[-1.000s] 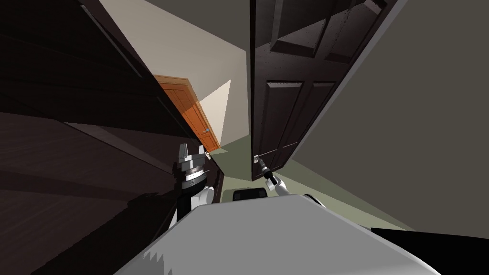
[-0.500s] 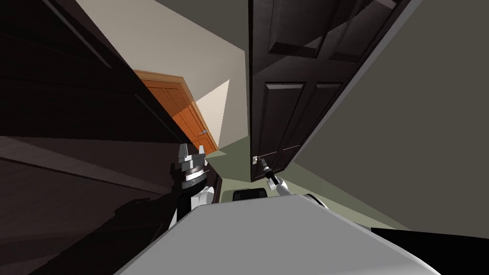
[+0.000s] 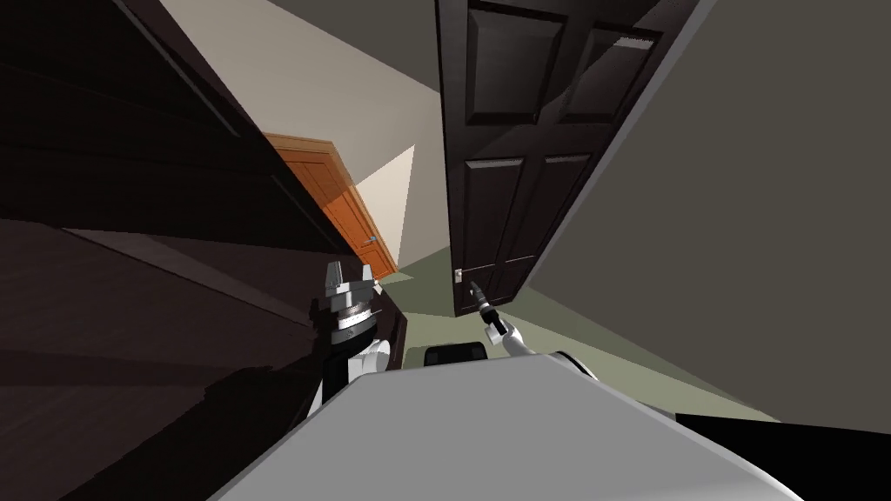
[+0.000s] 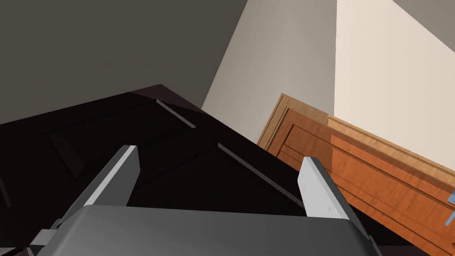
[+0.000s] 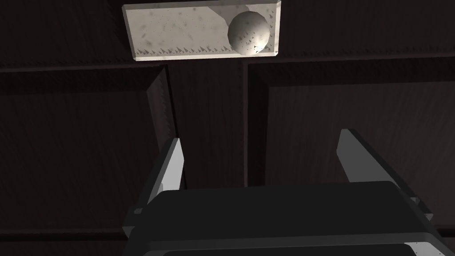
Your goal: Push the door open
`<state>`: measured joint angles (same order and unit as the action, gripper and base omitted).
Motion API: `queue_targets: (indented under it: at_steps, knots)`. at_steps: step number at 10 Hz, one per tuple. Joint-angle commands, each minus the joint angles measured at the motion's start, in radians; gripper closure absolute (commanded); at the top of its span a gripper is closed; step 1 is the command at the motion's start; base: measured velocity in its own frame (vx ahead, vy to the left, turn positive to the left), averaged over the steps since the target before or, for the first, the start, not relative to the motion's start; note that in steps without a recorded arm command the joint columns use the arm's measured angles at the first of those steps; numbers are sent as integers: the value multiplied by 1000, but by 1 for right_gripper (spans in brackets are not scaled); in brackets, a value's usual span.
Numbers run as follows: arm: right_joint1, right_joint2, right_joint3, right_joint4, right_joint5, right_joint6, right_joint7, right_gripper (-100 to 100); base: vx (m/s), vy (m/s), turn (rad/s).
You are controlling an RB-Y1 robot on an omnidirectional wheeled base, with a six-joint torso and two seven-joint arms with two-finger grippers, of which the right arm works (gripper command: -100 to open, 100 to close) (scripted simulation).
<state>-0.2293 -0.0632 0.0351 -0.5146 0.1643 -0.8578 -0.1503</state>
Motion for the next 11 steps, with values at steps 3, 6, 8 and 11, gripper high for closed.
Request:
queue_targets:
  at_steps: [3,6,8,11]
  knots:
    - [-2,26,2,-15,-5,20,-10,-100,-247,33,-39]
    - [4,11,-1,-19,-5,17,-7,-100,32,32,9]
    - [5,6,-4,-18,-6,12,-3,-100,200,27,24]
    - [8,4,-11,-16,-9,4,3,-100,217,36,26]
